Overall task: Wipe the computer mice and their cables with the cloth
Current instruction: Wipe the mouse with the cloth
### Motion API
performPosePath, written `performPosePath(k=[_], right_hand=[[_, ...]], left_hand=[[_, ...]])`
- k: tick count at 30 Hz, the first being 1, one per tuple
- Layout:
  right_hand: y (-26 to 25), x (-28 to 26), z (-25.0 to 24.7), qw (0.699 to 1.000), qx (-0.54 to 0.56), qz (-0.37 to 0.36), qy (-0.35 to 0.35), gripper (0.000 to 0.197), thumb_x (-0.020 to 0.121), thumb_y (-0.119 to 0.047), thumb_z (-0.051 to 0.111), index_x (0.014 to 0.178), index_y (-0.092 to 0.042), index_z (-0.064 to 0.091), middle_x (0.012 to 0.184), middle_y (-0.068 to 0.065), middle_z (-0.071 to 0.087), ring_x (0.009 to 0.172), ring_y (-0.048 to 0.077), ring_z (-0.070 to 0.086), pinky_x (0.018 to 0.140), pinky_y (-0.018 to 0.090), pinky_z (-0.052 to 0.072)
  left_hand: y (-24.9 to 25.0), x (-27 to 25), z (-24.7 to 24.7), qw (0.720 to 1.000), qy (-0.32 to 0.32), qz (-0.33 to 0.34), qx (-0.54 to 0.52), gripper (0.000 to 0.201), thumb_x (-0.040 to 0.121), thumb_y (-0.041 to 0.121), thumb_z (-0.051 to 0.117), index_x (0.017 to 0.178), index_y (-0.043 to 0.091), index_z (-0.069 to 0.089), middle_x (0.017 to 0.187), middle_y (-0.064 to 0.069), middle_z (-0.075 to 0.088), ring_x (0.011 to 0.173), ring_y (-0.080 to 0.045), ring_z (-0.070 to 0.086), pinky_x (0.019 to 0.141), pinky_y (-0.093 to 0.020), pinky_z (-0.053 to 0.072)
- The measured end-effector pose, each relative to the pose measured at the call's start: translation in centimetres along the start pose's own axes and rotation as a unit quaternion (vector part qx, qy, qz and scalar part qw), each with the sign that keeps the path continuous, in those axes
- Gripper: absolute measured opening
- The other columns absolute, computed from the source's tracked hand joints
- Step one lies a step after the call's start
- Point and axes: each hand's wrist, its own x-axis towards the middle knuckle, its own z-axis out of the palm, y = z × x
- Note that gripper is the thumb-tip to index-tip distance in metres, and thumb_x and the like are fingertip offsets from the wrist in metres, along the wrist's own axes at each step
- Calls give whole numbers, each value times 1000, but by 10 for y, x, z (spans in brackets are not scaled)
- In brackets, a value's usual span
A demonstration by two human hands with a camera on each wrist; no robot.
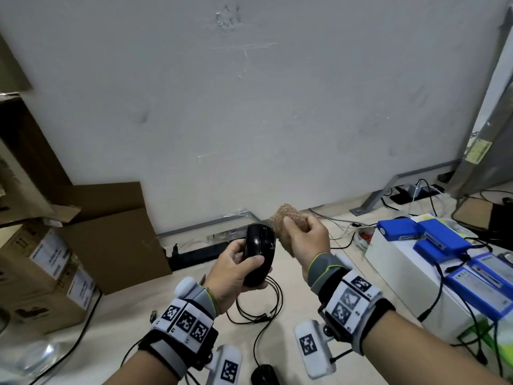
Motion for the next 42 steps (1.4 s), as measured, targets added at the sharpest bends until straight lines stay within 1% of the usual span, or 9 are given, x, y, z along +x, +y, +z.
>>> performPosePath(k=[3, 6, 10, 14, 18, 24, 30, 36, 42], right_hand=[[4, -14, 7, 977, -163, -123, -60, 23, 81, -25, 69, 103, -17, 70, 114, 4, 60, 104, 15, 58, 98, 24, 43], [11, -34, 12, 940, -229, -205, -150, 48, 80, -52, 55, 115, -22, 70, 129, 1, 53, 121, 14, 49, 109, 26, 34], [23, -40, 12, 921, -196, -318, -116, 33, 84, -43, 56, 101, -22, 75, 116, 1, 56, 111, 12, 51, 101, 19, 35], [18, -21, 9, 959, -168, -216, -73, 10, 82, -30, 70, 89, -24, 73, 97, -2, 57, 89, 1, 55, 86, 5, 37], [13, -6, 8, 983, -125, -127, -46, 12, 88, -25, 65, 76, -22, 66, 65, -13, 59, 60, 2, 51, 64, 21, 43], [21, -27, -3, 911, -216, -332, -111, 20, 83, -37, 60, 94, -22, 67, 94, -6, 54, 85, 7, 56, 79, 14, 43], [20, -5, -1, 990, -111, -80, -34, 14, 91, -25, 58, 78, -21, 61, 64, -7, 58, 52, 12, 52, 56, 29, 46], [15, -30, 0, 890, -247, -363, -124, 19, 86, -34, 56, 97, -22, 65, 103, -3, 53, 90, 4, 53, 81, 13, 42], [18, -6, -3, 943, -242, -211, -92, 9, 90, -22, 61, 87, -19, 68, 85, -3, 62, 76, 9, 54, 74, 22, 41]], left_hand=[[-2, 0, 5, 999, 20, 18, 45, 31, 88, 2, 62, 116, 9, 49, 99, -16, 65, 79, -27, 70, 60, -39, 57], [-3, 3, 7, 994, 57, 37, 85, 38, 80, 17, 70, 111, 10, 50, 100, -18, 64, 73, -24, 66, 61, -41, 57], [2, 3, 8, 985, 56, 85, 139, 32, 86, 16, 66, 113, 9, 50, 103, -21, 64, 78, -24, 64, 67, -51, 57], [-2, 0, 5, 979, 0, 71, 189, 28, 89, 10, 64, 112, 12, 49, 99, -18, 62, 79, -24, 66, 57, -36, 57], [-5, -3, 1, 988, -11, 37, 147, 26, 92, 7, 59, 115, 11, 48, 102, -24, 65, 81, -30, 67, 52, -32, 53], [2, 1, 2, 985, -12, 34, 166, 25, 93, 9, 57, 117, 12, 50, 95, -14, 64, 76, -27, 68, 48, -30, 51], [5, 3, 2, 980, -43, 17, 193, 27, 92, 11, 59, 116, 18, 50, 107, -24, 67, 81, -31, 70, 49, -29, 51], [8, 6, 1, 979, -40, 45, 193, 25, 91, 13, 58, 115, 17, 53, 88, -8, 65, 65, -15, 66, 49, -29, 50], [3, 2, -7, 980, -54, 11, 192, 28, 90, 9, 61, 116, 18, 53, 97, -19, 67, 75, -28, 69, 46, -27, 48]])
